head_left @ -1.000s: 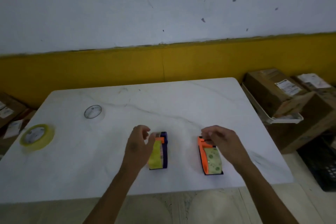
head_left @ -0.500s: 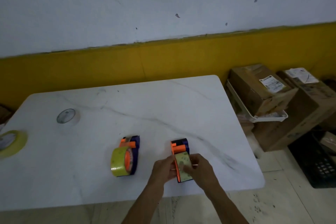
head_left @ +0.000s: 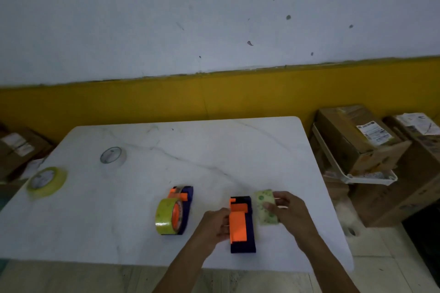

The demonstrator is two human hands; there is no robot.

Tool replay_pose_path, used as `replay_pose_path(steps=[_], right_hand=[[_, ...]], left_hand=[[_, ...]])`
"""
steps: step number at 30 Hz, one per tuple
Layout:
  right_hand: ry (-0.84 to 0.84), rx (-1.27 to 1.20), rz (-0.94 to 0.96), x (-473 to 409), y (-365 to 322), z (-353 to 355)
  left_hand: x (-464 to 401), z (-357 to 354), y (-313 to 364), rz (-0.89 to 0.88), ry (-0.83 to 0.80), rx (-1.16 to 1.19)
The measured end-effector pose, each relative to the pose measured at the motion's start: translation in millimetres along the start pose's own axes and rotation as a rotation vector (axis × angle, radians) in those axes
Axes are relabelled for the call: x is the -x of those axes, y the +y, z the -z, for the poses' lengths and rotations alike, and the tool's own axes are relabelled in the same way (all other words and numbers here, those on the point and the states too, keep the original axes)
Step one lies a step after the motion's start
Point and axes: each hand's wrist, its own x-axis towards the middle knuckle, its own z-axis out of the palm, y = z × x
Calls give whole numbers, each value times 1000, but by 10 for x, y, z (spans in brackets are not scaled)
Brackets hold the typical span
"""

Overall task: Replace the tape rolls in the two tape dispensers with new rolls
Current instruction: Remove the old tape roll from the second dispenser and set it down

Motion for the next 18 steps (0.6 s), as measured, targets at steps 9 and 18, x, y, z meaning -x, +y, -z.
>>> replay_pose_path(steps=[9, 18], right_hand=[[-52, -144, 20, -38, -403, -48], [-327, -244, 43, -76, -812, -1083]], left_hand=[[-2, 51, -253, 75, 69, -95], [318, 549, 411, -538, 97, -165]])
